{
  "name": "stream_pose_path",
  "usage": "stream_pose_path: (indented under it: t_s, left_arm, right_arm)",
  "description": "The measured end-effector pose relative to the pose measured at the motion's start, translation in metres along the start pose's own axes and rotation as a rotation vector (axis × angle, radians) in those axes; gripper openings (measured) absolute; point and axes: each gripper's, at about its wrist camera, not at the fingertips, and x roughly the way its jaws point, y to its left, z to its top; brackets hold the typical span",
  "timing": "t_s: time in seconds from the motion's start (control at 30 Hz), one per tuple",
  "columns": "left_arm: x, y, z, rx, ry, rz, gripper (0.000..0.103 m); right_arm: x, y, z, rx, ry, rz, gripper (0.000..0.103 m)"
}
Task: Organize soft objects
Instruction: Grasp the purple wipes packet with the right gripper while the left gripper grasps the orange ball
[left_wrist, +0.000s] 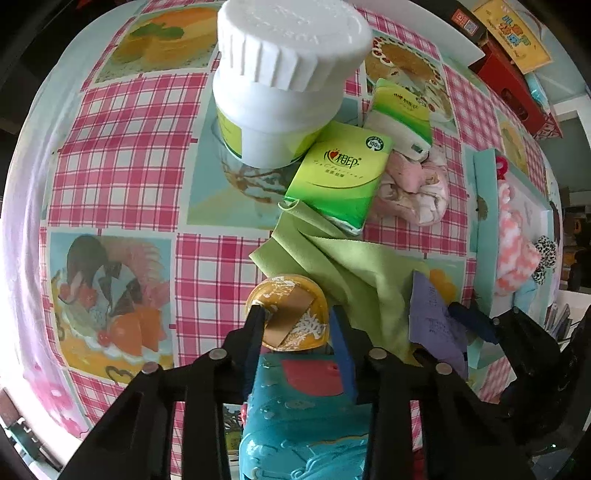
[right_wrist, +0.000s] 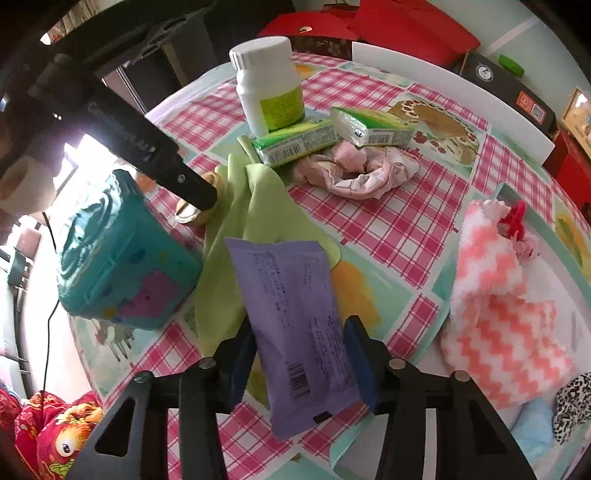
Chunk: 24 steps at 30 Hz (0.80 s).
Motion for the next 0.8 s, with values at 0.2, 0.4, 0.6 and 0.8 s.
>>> stream_pose_path:
  t_s: [0.2, 0.4, 0.6, 0.8]
  left_arm:
    - [-0.007, 0.003, -0.006, -0.011, -0.001, -0.013, 0.033]
    - [-0.011, 0.016, 0.004, -0.023, 0.011, 0.035, 0.055]
    - [0.0, 0.027, 0.017, -0.047, 0.072, -0.001, 0.058]
    - [0.013, 0.026, 0.023, -0.05, 0.092, 0.023, 0.058]
  right_arm:
    - [-0.002, -0.004, 0.001, 0.017, -0.006, 0.01, 0.048]
    - [-0.002, -0.003, 0.002, 0.018, -0.005, 0.011, 0.048]
    - [-0.002, -0.004, 0.002, 0.024, -0.005, 0.013, 0.048]
    - [-0.002, -0.006, 0.003, 0.028, -0.006, 0.015, 0.048]
